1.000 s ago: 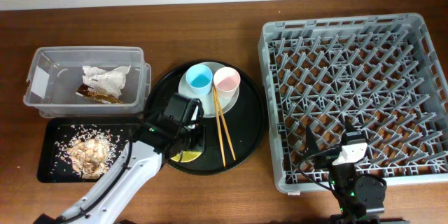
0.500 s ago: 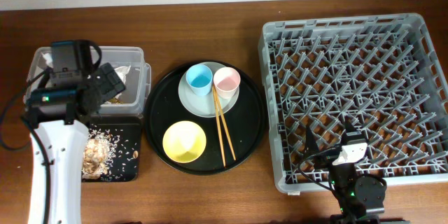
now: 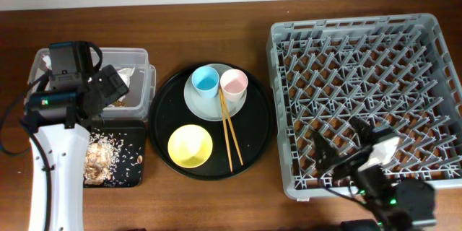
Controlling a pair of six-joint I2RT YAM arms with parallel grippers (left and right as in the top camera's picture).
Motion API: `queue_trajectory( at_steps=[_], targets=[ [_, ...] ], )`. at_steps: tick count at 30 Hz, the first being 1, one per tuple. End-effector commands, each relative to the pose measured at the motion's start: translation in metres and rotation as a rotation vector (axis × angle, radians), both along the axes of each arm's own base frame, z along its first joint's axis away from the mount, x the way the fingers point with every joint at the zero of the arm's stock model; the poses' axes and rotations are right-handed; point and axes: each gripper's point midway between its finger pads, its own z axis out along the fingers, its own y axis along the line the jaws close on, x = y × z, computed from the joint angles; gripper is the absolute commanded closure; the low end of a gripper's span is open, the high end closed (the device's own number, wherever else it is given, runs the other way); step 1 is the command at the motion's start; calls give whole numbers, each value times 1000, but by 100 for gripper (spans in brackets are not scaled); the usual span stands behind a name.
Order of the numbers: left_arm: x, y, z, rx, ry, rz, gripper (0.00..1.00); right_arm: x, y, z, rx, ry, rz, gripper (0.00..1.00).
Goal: Sort waste into correct bins and load items into the dishwasher rack
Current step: 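Place the empty yellow bowl back on the round tray with the left gripper, then grasp the chopsticks with the right gripper and lift them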
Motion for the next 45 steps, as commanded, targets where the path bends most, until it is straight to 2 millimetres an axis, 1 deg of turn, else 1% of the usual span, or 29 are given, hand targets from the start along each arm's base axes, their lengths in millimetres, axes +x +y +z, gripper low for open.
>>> queue_trajectory(
  at_steps=[1, 2, 3, 5, 6, 7, 8, 9, 10, 11, 12, 13, 14, 15, 16, 17, 19, 20, 22, 25, 27, 29, 32, 34, 35, 37, 39, 41, 45],
  targets=[
    [1, 0, 7, -11, -22, 9, 1, 21, 0, 22, 5, 271, -9, 2],
    [1, 0, 7, -11, -22, 9, 1, 29, 6, 26, 10, 360, 25, 2],
    [1, 0, 7, -11, -22, 9, 1, 37, 18, 33, 30, 455, 98, 2],
    [1, 0, 7, -11, -22, 9, 1, 49, 53, 42, 115, 579, 318, 2],
    [1, 0, 7, -11, -21, 9, 1, 50, 70, 44, 170, 611, 443, 2],
    [1, 0, 7, -11, -22, 9, 1, 52, 83, 46, 215, 626, 545, 2],
    [1, 0, 7, -11, -22, 8, 1, 56, 99, 43, 299, 668, 701, 2],
    [1, 0, 7, -11, -22, 8, 1, 58, 107, 37, 353, 720, 775, 2],
    [1, 0, 7, -11, -22, 8, 1, 65, 127, 9, 393, 843, 841, 28],
    [1, 0, 7, -11, -22, 8, 1, 65, 137, -3, 385, 889, 857, 36],
    [1, 0, 7, -11, -22, 9, 1, 65, 147, -16, 361, 931, 860, 54],
    [1, 0, 7, -11, -22, 9, 1, 67, 163, -47, 301, 1031, 793, 74],
    [1, 0, 7, -11, -22, 9, 1, 69, 174, -74, 229, 1111, 696, 75],
    [1, 0, 7, -11, -22, 9, 1, 70, 182, -110, 120, 1190, 527, 73],
    [1, 0, 7, -11, -22, 9, 1, 68, 186, -124, 62, 1211, 447, 72],
    [1, 0, 7, -11, -22, 8, 1, 62, 196, -138, -28, 1207, 370, 71],
    [1, 0, 7, -11, -22, 9, 1, 50, 212, -150, -141, 1170, 312, 69],
    [1, 0, 7, -11, -22, 9, 1, 47, 213, -155, -211, 1134, 242, 67],
    [1, 0, 7, -11, -22, 9, 1, 43, 216, -157, -280, 1072, 159, 66],
    [1, 0, 7, -11, -22, 9, 1, 42, 218, -158, -338, 1013, 124, 65],
    [1, 0, 7, -11, -22, 9, 1, 45, 221, -165, -342, 1018, 123, 65],
    [1, 0, 7, -11, -22, 9, 1, 49, 225, -181, -357, 1032, 116, 66],
    [1, 0, 7, -11, -22, 9, 1, 53, 228, -212, -398, 1069, 95, 66],
    [1, 0, 7, -11, -22, 9, 1, 55, 230, -223, -407, 1079, 91, 67],
    [1, 0, 7, -11, -22, 9, 1, 58, 233, -234, -412, 1083, 90, 67],
    [1, 0, 7, -11, -22, 9, 1, 60, 236, -247, -418, 1090, 86, 68],
    [1, 0, 7, -11, -22, 9, 1, 64, 235, -249, -423, 1076, 72, 69],
    [1, 0, 7, -11, -22, 9, 1, 70, 228, -254, -451, 1054, 29, 69],
    [1, 0, 7, -11, -22, 9, 1, 71, 230, -257, -451, 1054, 30, 69]
  ],
)
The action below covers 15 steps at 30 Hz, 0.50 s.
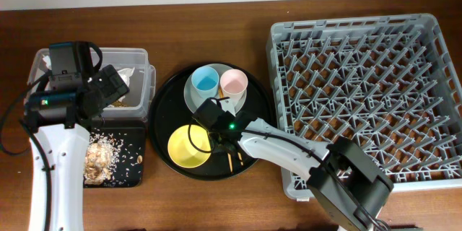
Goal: Sort waste into correct bins and load items into the dishwasher rack
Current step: 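Grasp the chopsticks with the right gripper and lift them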
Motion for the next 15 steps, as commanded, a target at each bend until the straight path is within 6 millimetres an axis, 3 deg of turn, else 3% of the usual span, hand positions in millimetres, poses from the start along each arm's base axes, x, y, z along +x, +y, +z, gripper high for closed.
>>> queue_trajectory(
  at_steps=[1, 4, 7, 15],
  targets=[
    [1, 1, 7, -3, -23, 10, 1, 3, -1, -3, -15, -19, -15, 69],
    [1, 1, 7, -3, -23, 10, 1, 4, 0, -5, -10, -24, -15, 70],
    [1, 1, 7, -3, -23, 10, 1, 2, -2, -12, -5, -28, -15, 78],
    [1, 1, 7, -3, -23, 10, 1, 3, -2, -15, 2, -34, -16, 82]
  ],
)
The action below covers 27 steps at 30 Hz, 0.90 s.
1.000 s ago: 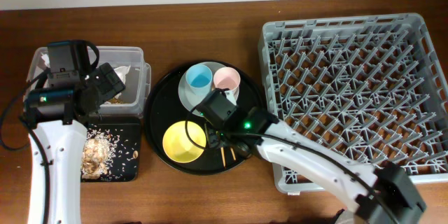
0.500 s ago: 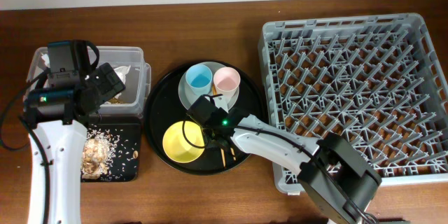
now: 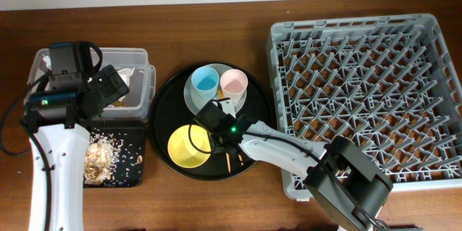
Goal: Sort waste into correct bins and load items into the dishwasher rack
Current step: 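Grasp the chopsticks with the right gripper and lift them, then insert the chopstick into the dish rack with the right gripper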
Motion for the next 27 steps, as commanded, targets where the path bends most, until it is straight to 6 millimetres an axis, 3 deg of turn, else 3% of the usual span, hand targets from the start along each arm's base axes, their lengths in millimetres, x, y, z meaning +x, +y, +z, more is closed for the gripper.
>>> queue_trajectory(
  at_steps=[1, 3, 5, 7, 8, 9, 12, 14, 15, 16, 19, 21, 24, 27],
  targets=[
    [1, 1, 7, -3, -23, 10, 1, -2, -4, -8, -25, 0, -10, 83],
    [1, 1, 7, -3, -23, 10, 1, -2, -4, -16, -35, 10, -10, 84],
    [1, 1, 7, -3, -23, 10, 1, -2, -4, -17, -34, 13, -9, 92],
    [1, 1, 7, -3, -23, 10, 1, -5, 4, -5, 15, 25, 6, 96],
    [1, 1, 7, -3, -23, 10, 1, -6, 9, 11, 51, 23, 15, 96],
    [1, 1, 7, -3, -23, 11, 1, -6, 12, 40, 87, -2, 18, 96],
    [1, 1, 7, -3, -23, 11, 1, -7, 7, 111, 188, -101, 23, 96],
    [1, 1, 7, -3, -23, 11, 1, -5, -5, 154, 204, -207, 115, 96],
    [1, 1, 7, -3, -23, 10, 1, 1, -29, 178, 187, -269, 117, 96],
    [1, 1, 7, -3, -23, 11, 1, 11, -71, 186, 137, -275, 27, 96],
    [1, 1, 7, -3, -23, 11, 1, 28, -173, 166, -48, -173, -55, 96],
    [1, 1, 7, -3, -23, 11, 1, 45, -208, 153, 10, -112, -85, 94],
    [1, 1, 7, -3, -23, 11, 1, 62, -217, 139, 84, -85, -121, 94],
    [1, 1, 7, -3, -23, 11, 1, 72, -195, 120, 184, -37, -75, 92]
  ],
)
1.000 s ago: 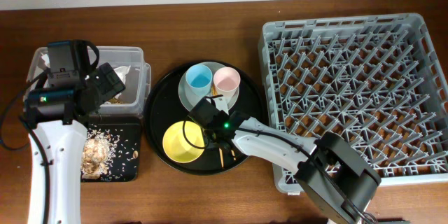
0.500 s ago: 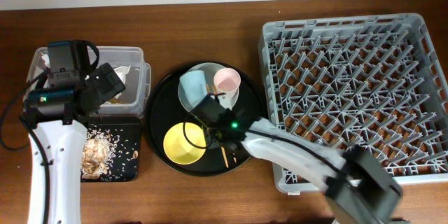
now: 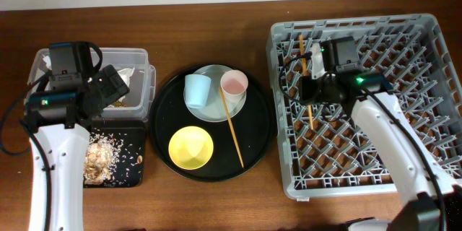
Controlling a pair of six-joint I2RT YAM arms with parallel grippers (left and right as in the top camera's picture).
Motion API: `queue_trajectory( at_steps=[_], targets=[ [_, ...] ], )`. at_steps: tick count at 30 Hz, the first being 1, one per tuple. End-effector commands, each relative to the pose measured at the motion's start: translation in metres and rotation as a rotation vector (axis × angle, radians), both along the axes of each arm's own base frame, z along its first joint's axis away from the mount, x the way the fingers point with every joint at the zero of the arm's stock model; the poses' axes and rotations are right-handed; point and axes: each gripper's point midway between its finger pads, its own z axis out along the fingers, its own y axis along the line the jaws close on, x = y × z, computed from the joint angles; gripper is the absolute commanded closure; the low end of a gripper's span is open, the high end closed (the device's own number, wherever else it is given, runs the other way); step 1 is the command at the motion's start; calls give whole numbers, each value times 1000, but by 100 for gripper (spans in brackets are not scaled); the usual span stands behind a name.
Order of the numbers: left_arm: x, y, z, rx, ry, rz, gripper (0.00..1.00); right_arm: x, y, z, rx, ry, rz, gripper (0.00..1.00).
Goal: Sort waste into correct bins and load items into the dishwasher rack
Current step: 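Insert the chopstick into the dish rack with the right gripper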
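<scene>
One wooden chopstick is over the back-left part of the grey dishwasher rack, and my right gripper is shut on it near its middle. A second chopstick lies on the black round tray. On the tray, a white plate carries a pale blue cup, which seems tipped over, and an upright pink cup. A yellow bowl sits in front of the plate. My left gripper hangs over the clear bin; its jaws do not show clearly.
The clear bin at the far left holds crumpled wrappers. In front of it, a black bin holds food scraps. The rack fills the right side of the table, and the left arm covers the bins' left side.
My right gripper has gone from the tray beside the yellow bowl to the rack's back left, carrying one chopstick. The blue cup has shifted left and no longer shows its bright inside. The left arm is unchanged.
At first my right arm was at the rack's front edge, with both chopsticks lying on the tray. At the two later moments its gripper was down on the chopsticks beside the yellow bowl. Now one chopstick is over the rack and one stays on the tray.
</scene>
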Motion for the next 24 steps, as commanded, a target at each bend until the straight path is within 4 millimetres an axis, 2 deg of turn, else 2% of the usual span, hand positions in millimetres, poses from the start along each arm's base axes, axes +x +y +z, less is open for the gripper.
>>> queue_trajectory(
  at_steps=[1, 3, 6, 8, 10, 12, 13, 15, 16, 19, 21, 22, 23, 24],
  targets=[
    [1, 1, 7, -3, -23, 10, 1, 0, 21, -15, 102, 55, 68, 92],
    [1, 1, 7, -3, -23, 10, 1, 0, 22, -29, 100, 97, 67, 90],
    [1, 1, 7, -3, -23, 10, 1, -1, 23, -34, 104, 113, 69, 71],
    [1, 1, 7, -3, -23, 10, 1, -2, 27, -32, 126, 116, 79, 65],
    [1, 1, 7, -3, -23, 10, 1, -4, 39, -12, 196, 100, 110, 65],
    [1, 1, 7, -3, -23, 10, 1, -13, 47, 16, 210, 89, 136, 65],
    [1, 1, 7, -3, -23, 10, 1, -21, 63, 29, 215, 78, 175, 65],
    [1, 1, 7, -3, -23, 10, 1, -40, 102, 33, 216, 80, 280, 65],
    [1, 1, 7, -3, -23, 10, 1, -51, 124, 28, 179, 88, 307, 65],
    [1, 1, 7, -3, -23, 10, 1, -74, 167, 19, 84, 62, 377, 65],
    [1, 1, 7, -3, -23, 10, 1, -77, 176, -6, -26, 76, 314, 63],
    [1, 1, 7, -3, -23, 10, 1, -79, 184, -21, -31, 107, 322, 45],
    [1, 1, 7, -3, -23, 10, 1, -84, 200, -34, 19, 160, 358, 19],
    [1, 1, 7, -3, -23, 10, 1, -85, 208, -44, 46, 188, 376, 2]
  ],
)
